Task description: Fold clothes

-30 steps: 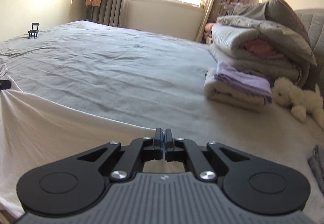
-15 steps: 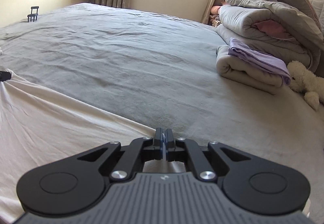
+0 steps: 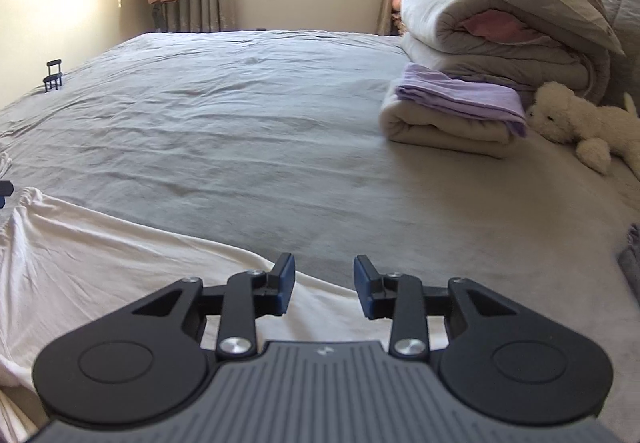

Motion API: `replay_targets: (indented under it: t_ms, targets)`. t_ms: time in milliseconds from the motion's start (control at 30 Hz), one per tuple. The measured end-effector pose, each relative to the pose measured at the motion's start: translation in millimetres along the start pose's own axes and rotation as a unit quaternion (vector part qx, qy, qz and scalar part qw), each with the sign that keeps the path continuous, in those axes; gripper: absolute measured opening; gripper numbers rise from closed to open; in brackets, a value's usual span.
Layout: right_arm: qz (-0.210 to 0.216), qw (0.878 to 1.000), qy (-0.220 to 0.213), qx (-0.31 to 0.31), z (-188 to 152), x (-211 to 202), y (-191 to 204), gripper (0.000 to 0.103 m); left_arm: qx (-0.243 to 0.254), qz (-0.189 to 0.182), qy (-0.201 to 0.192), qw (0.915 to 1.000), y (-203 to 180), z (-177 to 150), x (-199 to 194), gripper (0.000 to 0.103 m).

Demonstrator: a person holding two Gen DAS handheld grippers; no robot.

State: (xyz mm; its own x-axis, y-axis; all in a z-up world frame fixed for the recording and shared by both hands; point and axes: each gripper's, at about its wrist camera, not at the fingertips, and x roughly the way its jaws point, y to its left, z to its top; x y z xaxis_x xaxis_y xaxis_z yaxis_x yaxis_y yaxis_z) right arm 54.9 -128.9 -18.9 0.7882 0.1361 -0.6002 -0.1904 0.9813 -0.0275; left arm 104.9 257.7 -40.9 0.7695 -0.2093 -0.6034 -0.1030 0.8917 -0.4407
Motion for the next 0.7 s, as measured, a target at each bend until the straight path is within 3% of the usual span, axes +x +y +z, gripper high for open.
replay_targets:
  t_ms: [67, 100, 133, 200, 333, 400, 533, 700]
  targets:
    - [-0.008, 1.0, 0.008, 0.007, -3.2, -2.7, -9.5, 0.036, -0.001, -0.001, 0.012, 0.9999, -0.1, -3.1, 6.8, 0.025]
    - [-0.01, 1.0, 0.011, 0.008, -4.6, -3.9, -13.0, 0.036, 0.001, 0.01, 0.014, 0.9999, -0.6, -4.1, 9.0, 0.021]
    - [-0.013, 1.0, 0.013, 0.009, -6.1, -5.3, -16.5, 0.036, 0.005, 0.03, 0.014, 0.9995, -1.4, -4.6, 10.5, 0.007]
    - [-0.018, 1.0, 0.015, 0.008, -8.5, -9.0, -22.2, 0.036, 0.015, 0.065, 0.005, 0.9978, -6.2, -4.9, 8.3, 0.005]
    - [-0.037, 0.999, 0.021, 0.002, -11.5, -17.0, -36.7, 0.037, 0.035, 0.079, -0.022, 0.996, -25.1, -3.8, -6.1, 0.025]
    - [-0.042, 0.999, 0.025, 0.006, -11.9, -21.0, -46.6, 0.037, 0.048, 0.062, -0.024, 0.9966, -37.8, -4.4, -11.9, 0.027]
    - [-0.052, 0.998, 0.034, 0.019, -11.4, -27.8, -66.7, 0.038, 0.081, 0.026, 0.001, 0.9963, -69.7, -16.0, -16.9, 0.038]
    - [-0.065, 0.995, 0.053, 0.05, -9.6, -32.9, -94.8, 0.04, 0.154, -0.02, 0.036, 0.9872, -118.2, -47.9, -19.5, 0.04]
